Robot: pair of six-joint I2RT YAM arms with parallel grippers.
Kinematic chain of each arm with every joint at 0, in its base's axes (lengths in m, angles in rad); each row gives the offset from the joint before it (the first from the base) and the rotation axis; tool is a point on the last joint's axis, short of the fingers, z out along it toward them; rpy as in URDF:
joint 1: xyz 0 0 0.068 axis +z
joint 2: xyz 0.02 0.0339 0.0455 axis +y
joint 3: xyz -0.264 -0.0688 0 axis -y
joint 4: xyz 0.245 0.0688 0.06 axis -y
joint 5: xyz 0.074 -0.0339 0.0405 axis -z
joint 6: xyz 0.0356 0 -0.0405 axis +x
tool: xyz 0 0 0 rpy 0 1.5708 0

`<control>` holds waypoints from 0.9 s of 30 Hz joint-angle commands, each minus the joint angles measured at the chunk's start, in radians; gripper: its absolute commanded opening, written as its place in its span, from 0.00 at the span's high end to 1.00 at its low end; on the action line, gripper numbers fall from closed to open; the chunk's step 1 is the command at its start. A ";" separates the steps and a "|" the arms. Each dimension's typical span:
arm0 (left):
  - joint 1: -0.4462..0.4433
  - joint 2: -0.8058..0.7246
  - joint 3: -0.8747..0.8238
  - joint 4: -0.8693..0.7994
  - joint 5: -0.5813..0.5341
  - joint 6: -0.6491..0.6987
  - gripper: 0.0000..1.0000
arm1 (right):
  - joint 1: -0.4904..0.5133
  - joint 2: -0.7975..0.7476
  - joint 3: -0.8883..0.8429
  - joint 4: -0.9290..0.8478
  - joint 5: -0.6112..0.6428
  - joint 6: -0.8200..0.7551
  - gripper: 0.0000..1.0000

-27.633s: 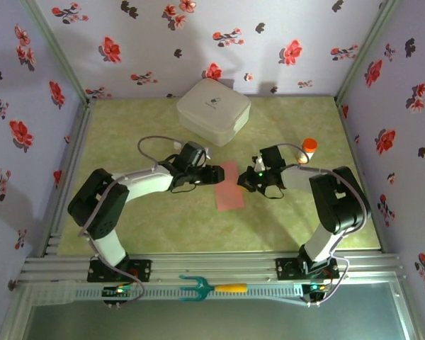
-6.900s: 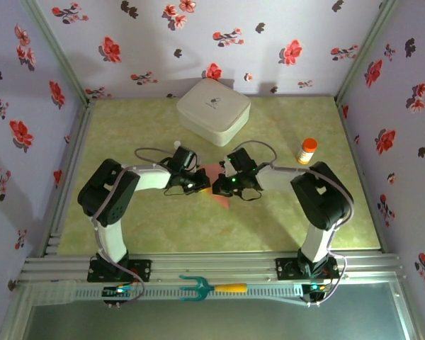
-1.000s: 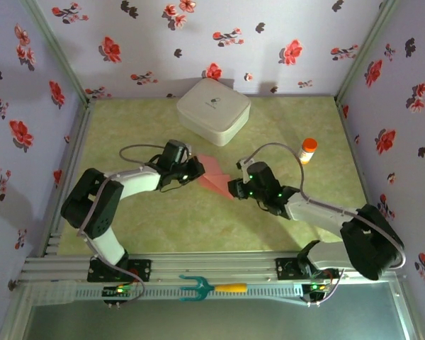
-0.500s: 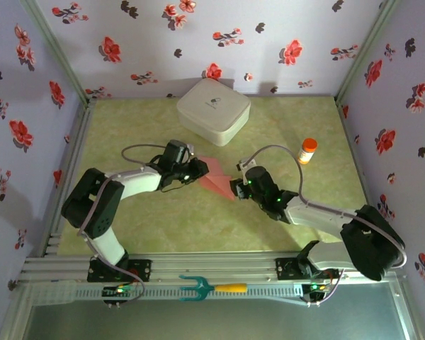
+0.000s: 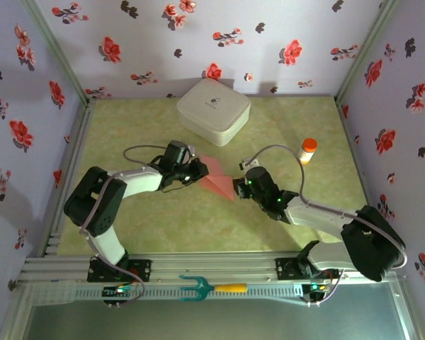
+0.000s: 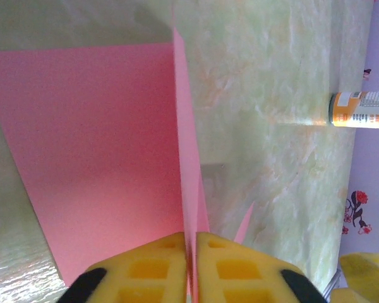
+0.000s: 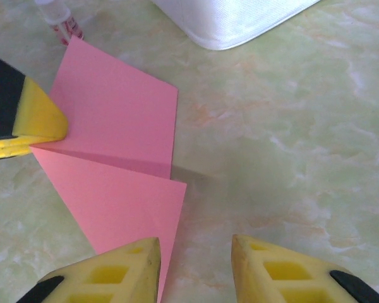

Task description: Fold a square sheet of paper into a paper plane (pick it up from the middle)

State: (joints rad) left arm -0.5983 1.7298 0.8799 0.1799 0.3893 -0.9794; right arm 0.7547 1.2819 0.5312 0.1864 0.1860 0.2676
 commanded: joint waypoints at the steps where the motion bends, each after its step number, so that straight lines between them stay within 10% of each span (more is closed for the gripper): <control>1: -0.001 0.014 0.021 -0.002 0.018 0.000 0.84 | 0.003 0.043 0.008 0.054 -0.074 -0.068 0.62; 11: -0.001 0.020 0.032 -0.006 0.039 0.009 0.80 | 0.153 0.175 -0.047 0.250 0.048 -0.406 0.58; 27: -0.001 0.019 0.041 -0.020 0.049 0.018 0.82 | 0.163 0.356 0.003 0.353 0.170 -0.498 0.59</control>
State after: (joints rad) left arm -0.5983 1.7351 0.8951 0.1726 0.4229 -0.9779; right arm 0.9146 1.6295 0.5087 0.4873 0.3107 -0.2108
